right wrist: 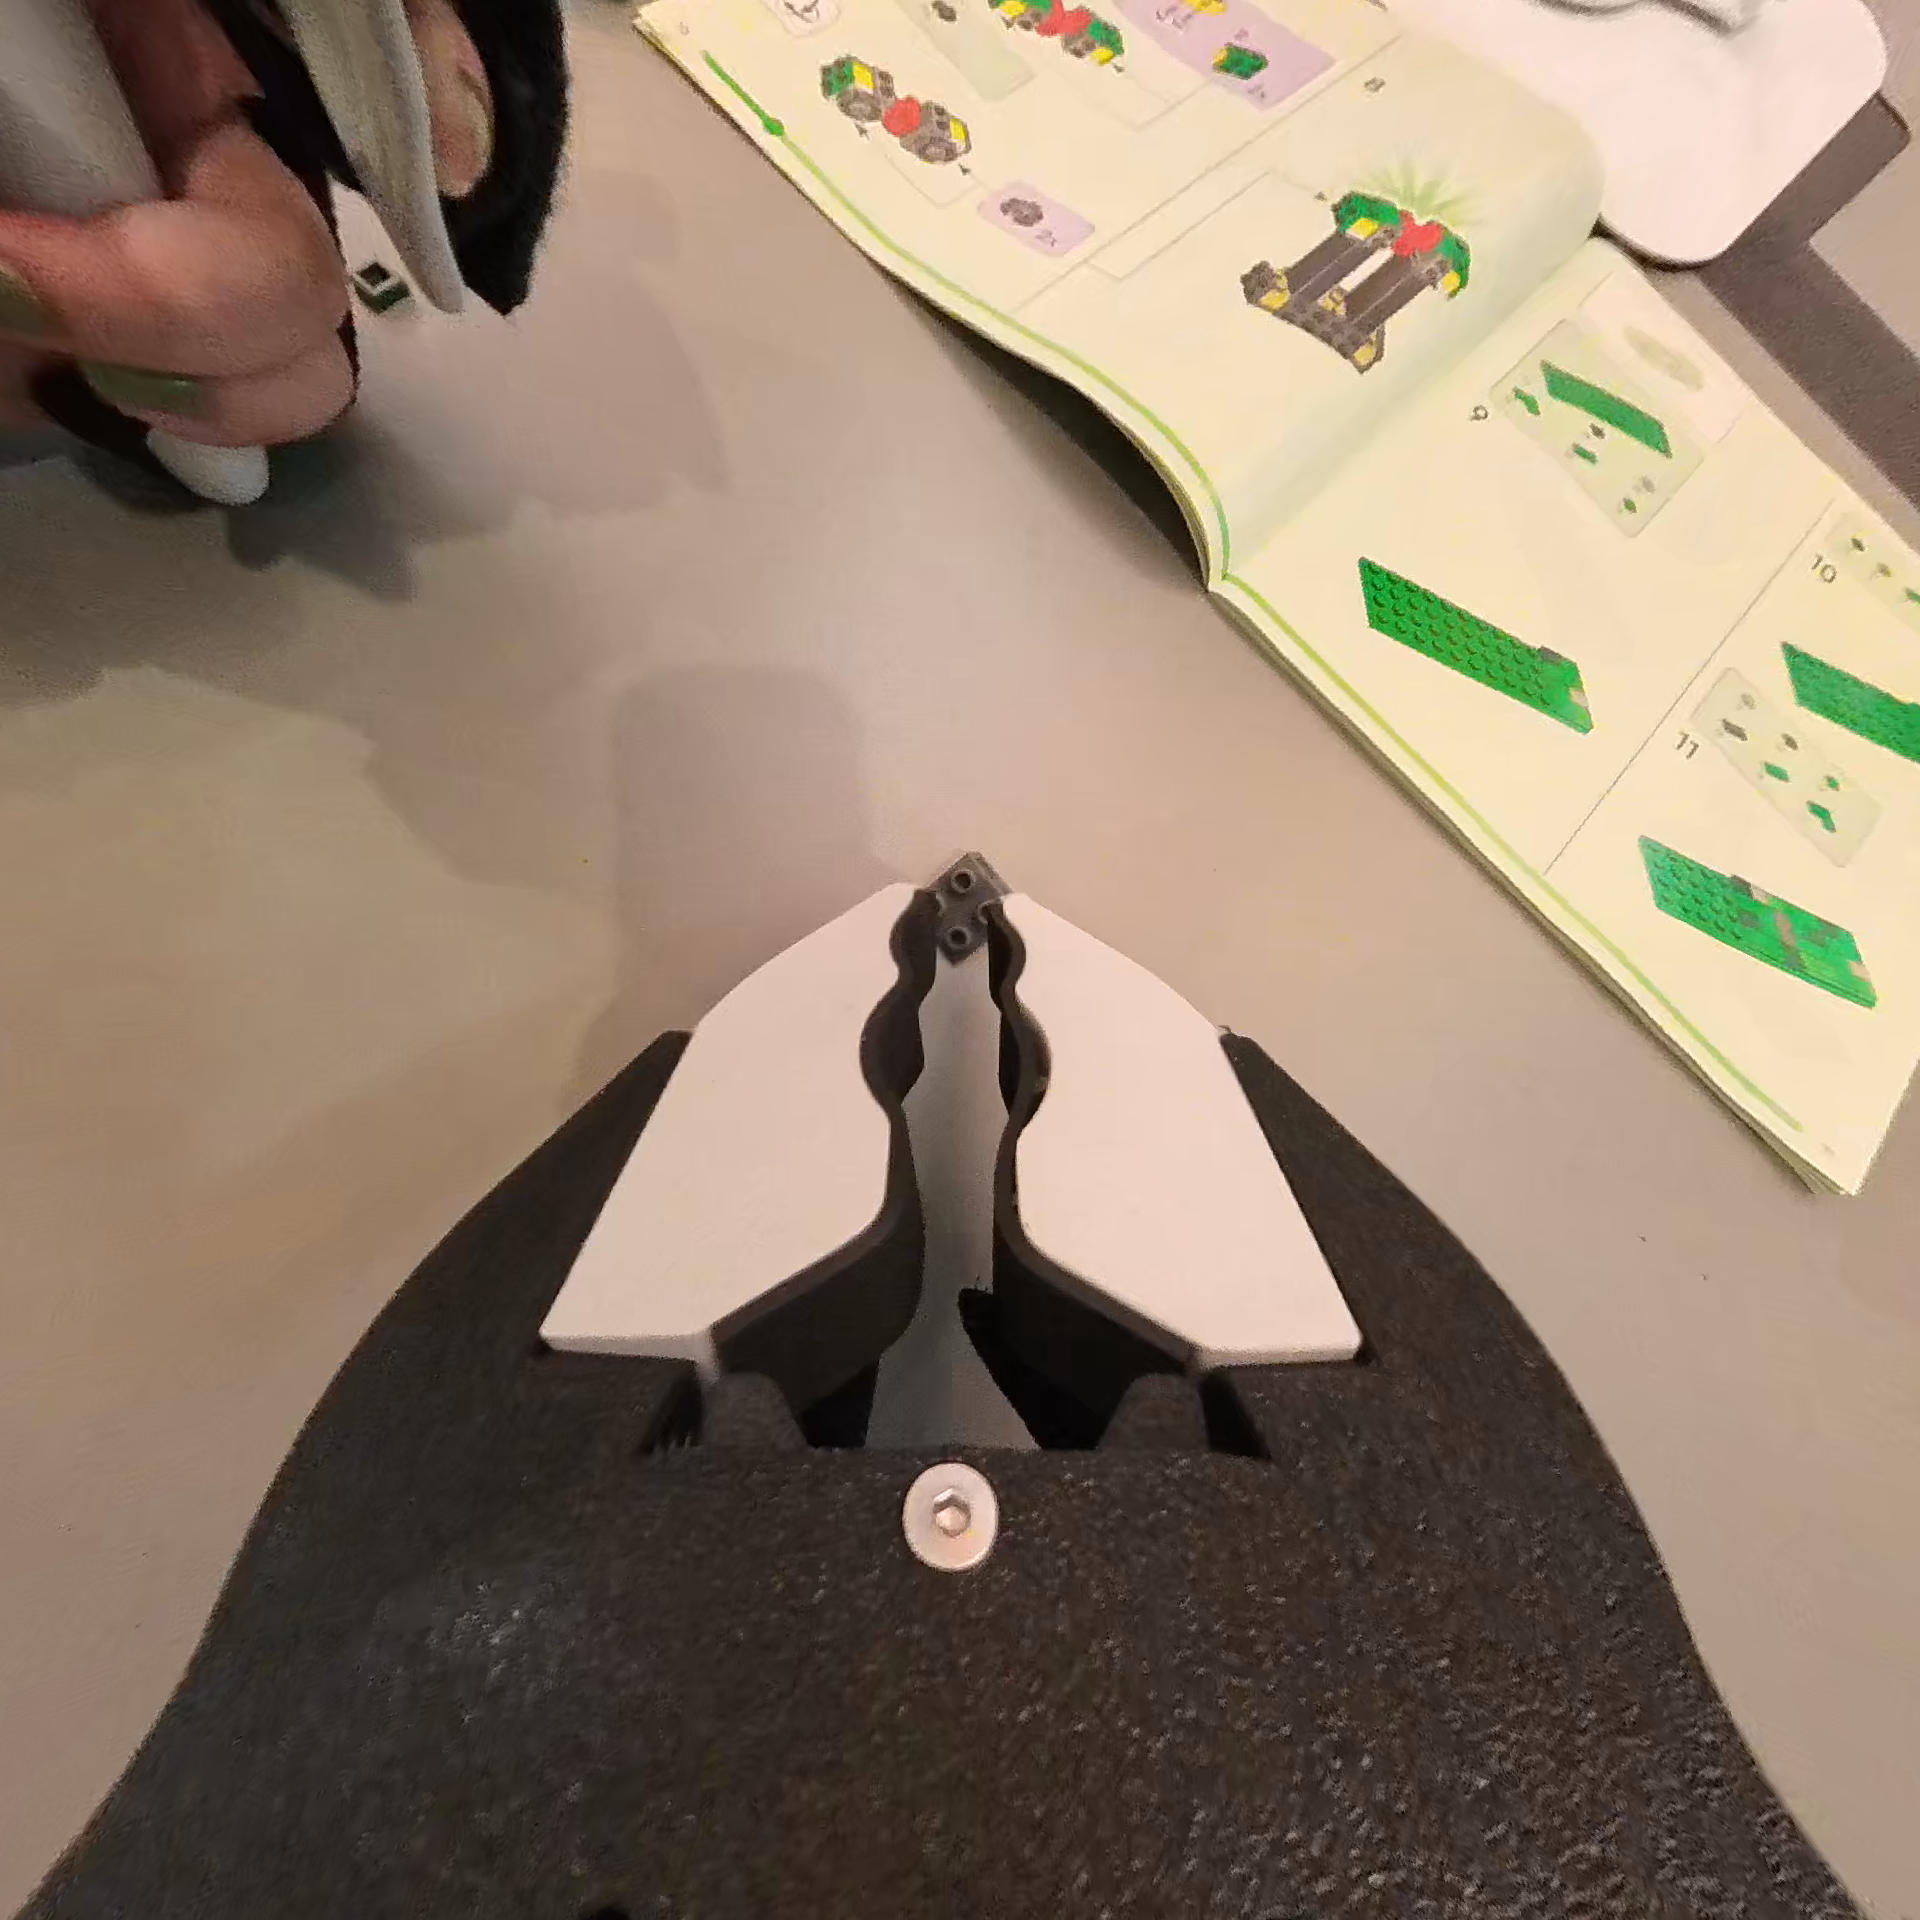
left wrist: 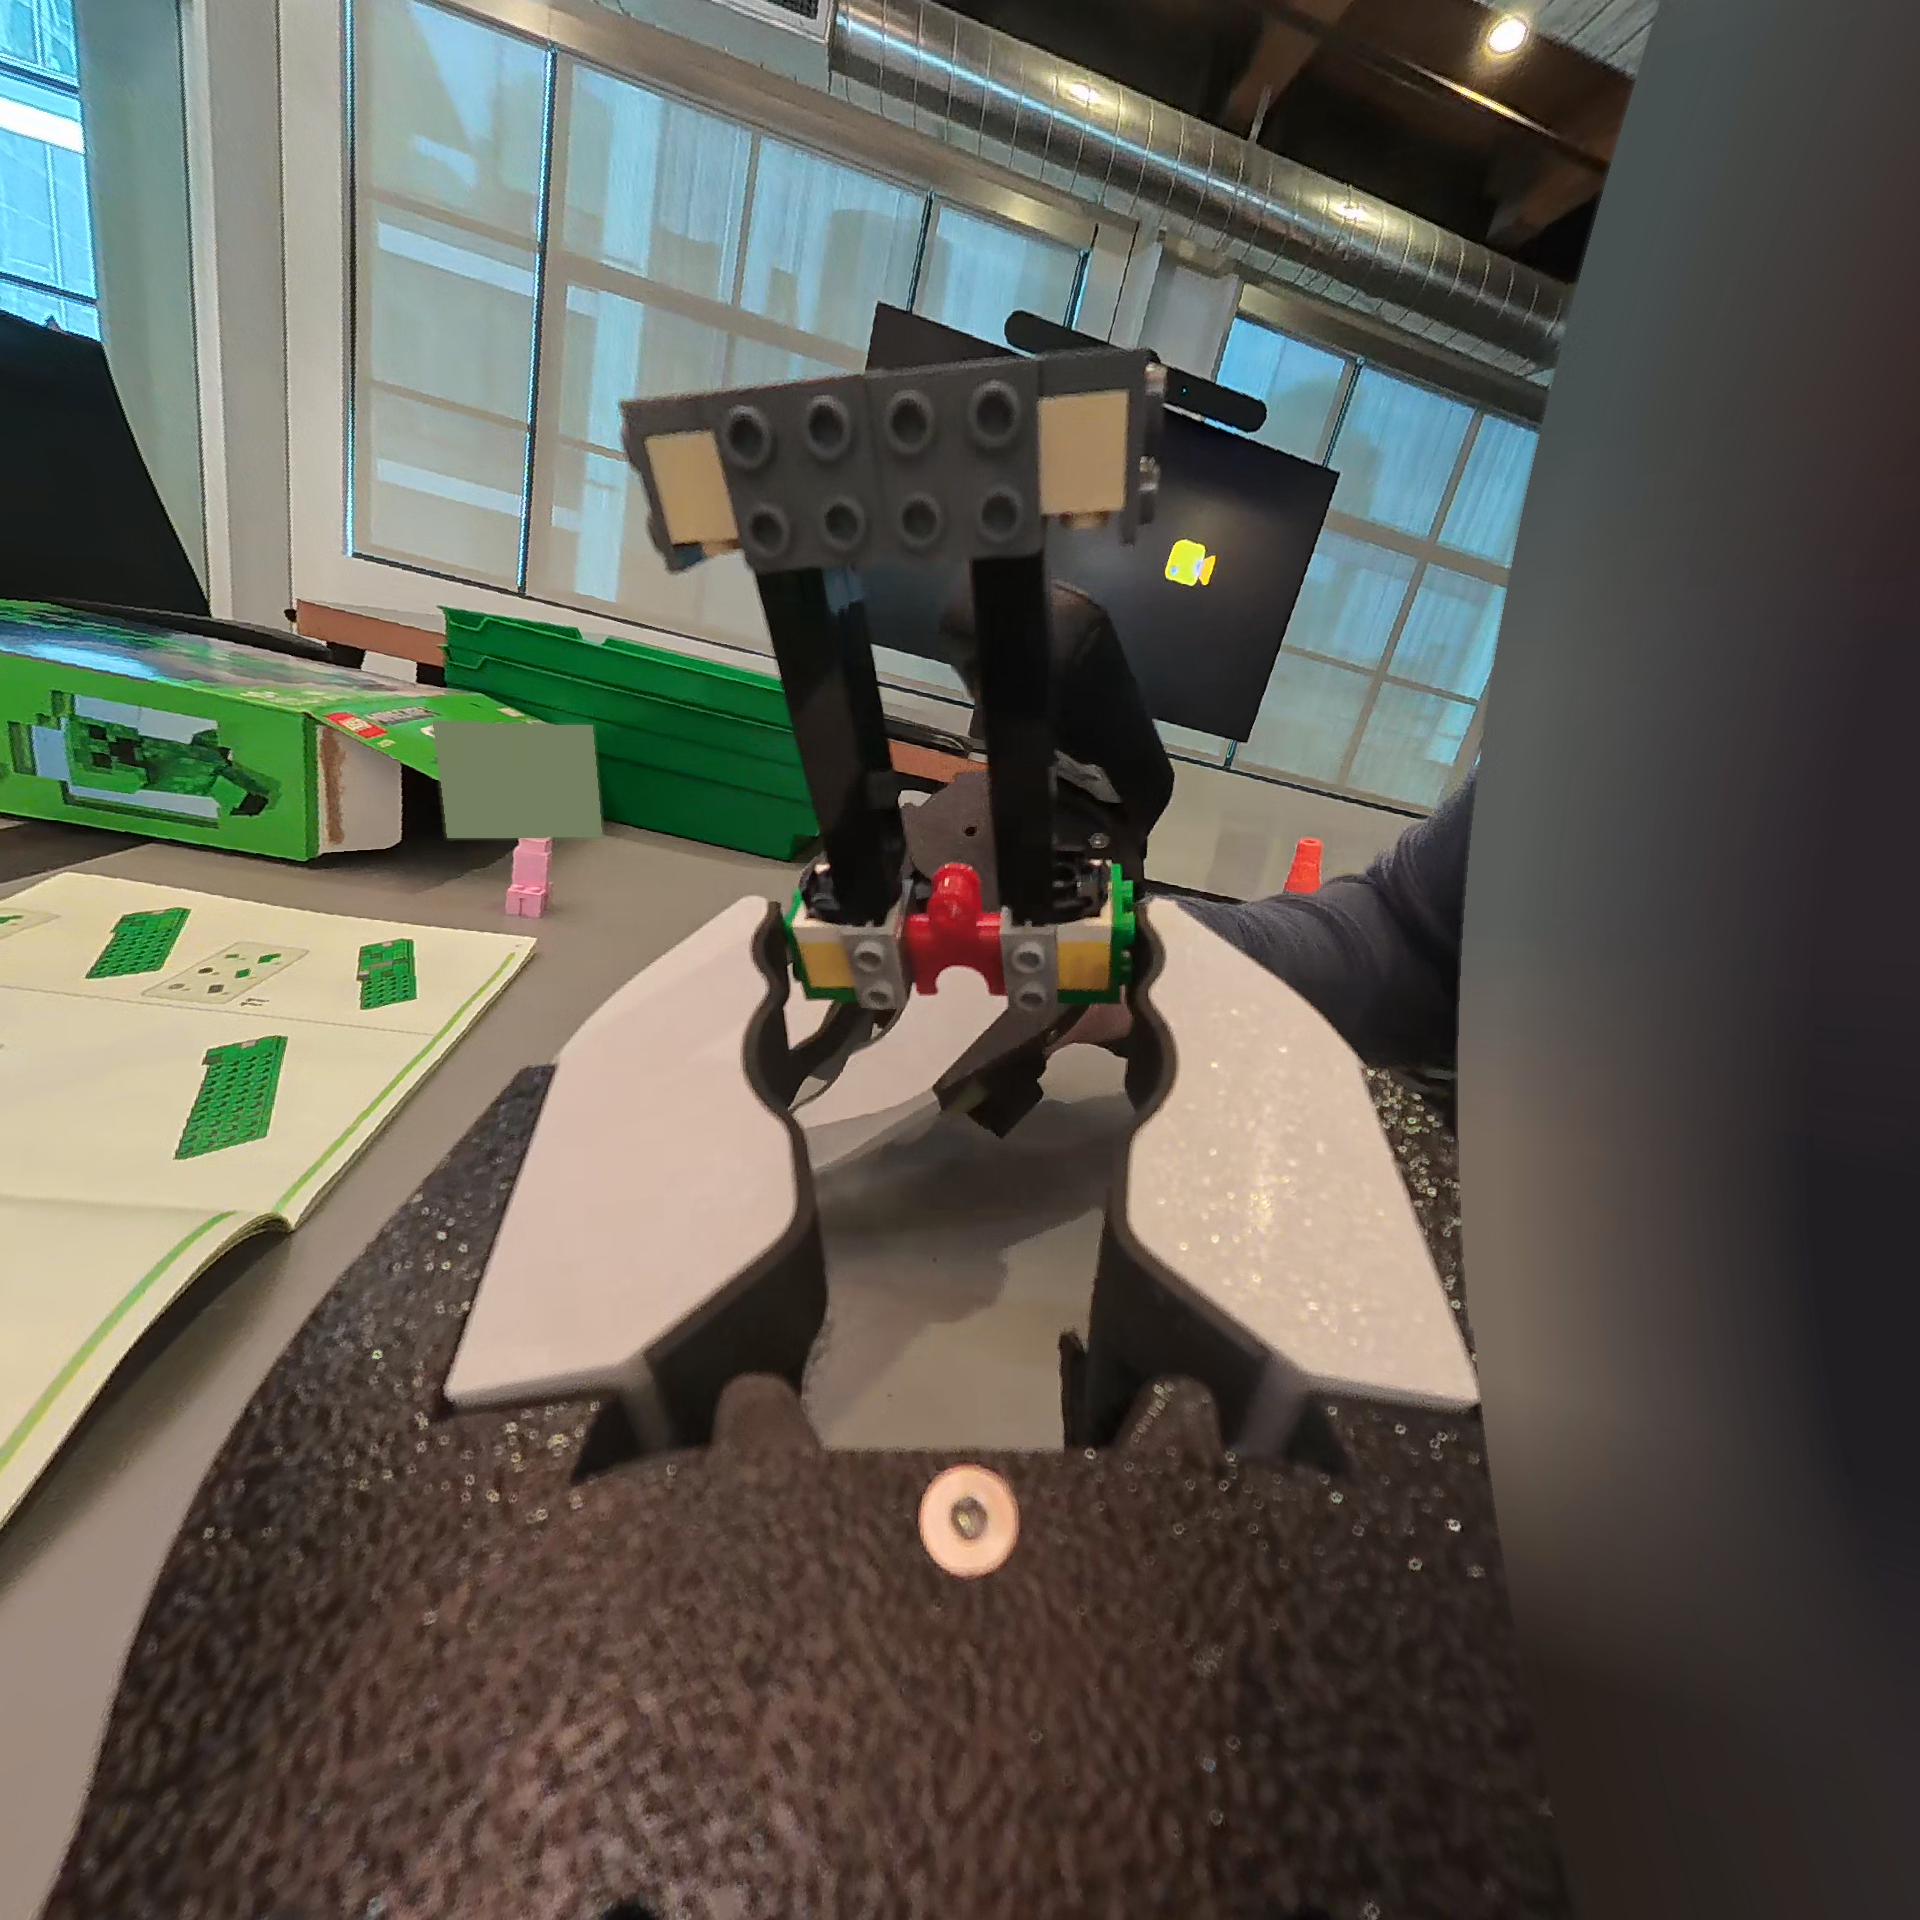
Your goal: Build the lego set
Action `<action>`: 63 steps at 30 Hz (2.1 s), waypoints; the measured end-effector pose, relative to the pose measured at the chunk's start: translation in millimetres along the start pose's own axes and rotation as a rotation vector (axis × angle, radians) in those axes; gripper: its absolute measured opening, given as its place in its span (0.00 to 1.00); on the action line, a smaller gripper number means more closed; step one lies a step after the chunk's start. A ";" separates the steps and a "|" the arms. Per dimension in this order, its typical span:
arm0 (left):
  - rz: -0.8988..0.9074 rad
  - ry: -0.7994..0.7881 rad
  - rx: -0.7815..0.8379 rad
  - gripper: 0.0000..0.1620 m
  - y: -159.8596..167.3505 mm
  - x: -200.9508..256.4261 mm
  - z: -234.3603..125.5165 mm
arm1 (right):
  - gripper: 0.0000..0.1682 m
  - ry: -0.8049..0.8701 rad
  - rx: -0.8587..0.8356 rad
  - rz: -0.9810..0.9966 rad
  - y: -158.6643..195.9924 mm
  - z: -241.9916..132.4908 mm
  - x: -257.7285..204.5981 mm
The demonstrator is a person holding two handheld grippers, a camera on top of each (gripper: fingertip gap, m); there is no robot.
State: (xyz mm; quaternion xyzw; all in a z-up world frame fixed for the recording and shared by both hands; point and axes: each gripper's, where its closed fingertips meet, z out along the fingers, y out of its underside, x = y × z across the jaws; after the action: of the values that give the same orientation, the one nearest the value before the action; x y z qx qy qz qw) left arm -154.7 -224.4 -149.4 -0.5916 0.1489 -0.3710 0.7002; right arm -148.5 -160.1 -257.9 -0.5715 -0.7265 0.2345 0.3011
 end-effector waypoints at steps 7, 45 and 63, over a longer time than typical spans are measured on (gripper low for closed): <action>0.001 -0.001 0.002 0.38 -0.4 -0.1 0.0 | 0.00 0.072 -0.043 -0.020 8.0 -5.5 18.8; 0.024 -0.045 0.048 0.38 -9.6 -6.7 -8.8 | 0.00 0.021 0.049 -0.023 -19.1 21.8 5.8; 0.049 -0.085 0.081 0.38 -17.0 -11.5 -16.4 | 0.28 0.252 0.037 0.169 -7.7 19.8 20.2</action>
State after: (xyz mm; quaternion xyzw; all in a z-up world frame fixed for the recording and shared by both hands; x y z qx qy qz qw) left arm -179.0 -228.7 -140.3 -0.5742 0.1185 -0.3339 0.7380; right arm -171.1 -142.2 -263.2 -0.6499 -0.6278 0.1988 0.3795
